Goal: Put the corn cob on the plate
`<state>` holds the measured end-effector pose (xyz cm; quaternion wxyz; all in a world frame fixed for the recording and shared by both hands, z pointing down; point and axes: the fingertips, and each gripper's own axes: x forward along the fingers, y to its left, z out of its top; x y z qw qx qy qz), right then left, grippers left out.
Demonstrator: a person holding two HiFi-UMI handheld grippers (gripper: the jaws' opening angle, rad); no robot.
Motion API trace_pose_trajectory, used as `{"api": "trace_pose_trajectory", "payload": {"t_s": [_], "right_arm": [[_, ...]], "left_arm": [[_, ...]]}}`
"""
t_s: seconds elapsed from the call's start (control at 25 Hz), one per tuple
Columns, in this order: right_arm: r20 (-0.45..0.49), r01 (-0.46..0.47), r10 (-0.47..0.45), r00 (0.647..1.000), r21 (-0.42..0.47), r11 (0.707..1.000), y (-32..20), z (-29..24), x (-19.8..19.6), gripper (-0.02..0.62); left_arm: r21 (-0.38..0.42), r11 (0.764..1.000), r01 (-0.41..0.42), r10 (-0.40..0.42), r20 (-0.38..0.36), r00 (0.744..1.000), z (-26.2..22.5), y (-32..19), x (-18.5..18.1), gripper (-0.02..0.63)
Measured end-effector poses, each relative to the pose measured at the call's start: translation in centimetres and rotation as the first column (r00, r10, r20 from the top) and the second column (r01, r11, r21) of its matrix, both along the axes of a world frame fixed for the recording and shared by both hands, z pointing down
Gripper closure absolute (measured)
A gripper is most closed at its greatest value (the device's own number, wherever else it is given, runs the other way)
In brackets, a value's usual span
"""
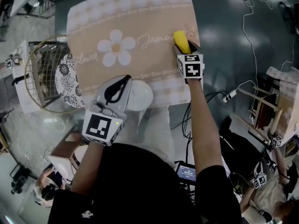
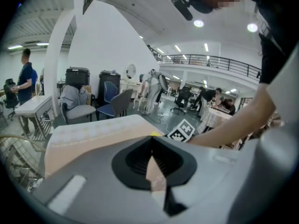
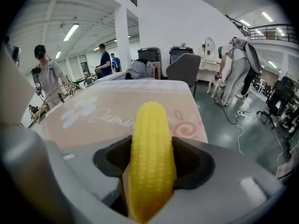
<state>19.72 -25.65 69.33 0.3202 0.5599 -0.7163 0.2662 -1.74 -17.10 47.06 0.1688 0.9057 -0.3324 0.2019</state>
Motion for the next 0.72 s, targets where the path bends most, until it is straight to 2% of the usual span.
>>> {"api": "trace_pose_trajectory", "payload": {"t_s": [0.28, 0.4, 0.6, 0.72], "right_arm": [[0.008, -0.001, 0.001, 1.0, 0.02, 1.0, -0.01, -0.06, 0.01, 0.341], [0.009, -0.008, 0.007, 1.0, 0.018, 1.0, -0.04, -0.19, 0.08, 0.342], [0.018, -0.026, 0.025, 1.0, 0.03, 0.999, 0.02, -0.54, 0.24, 0.344], [0.027, -0.023, 0.022, 0.999, 0.038, 0.999, 0.1, -0.85, 0.12, 0.344]], "left_arm": [[-0.031, 0.999, 0.008, -0.008, -0.008, 1.0, 0.0, -0.11, 0.32, 0.6], [-0.005, 1.0, -0.01, 0.01, -0.006, 1.0, -0.04, -0.21, 0.31, 0.6], [-0.033, 0.999, 0.001, -0.001, -0.008, 1.0, -0.16, -0.38, 0.66, 0.6], [-0.014, 1.0, -0.006, 0.006, -0.012, 1.0, -0.17, -0.65, 0.57, 0.6]]}}
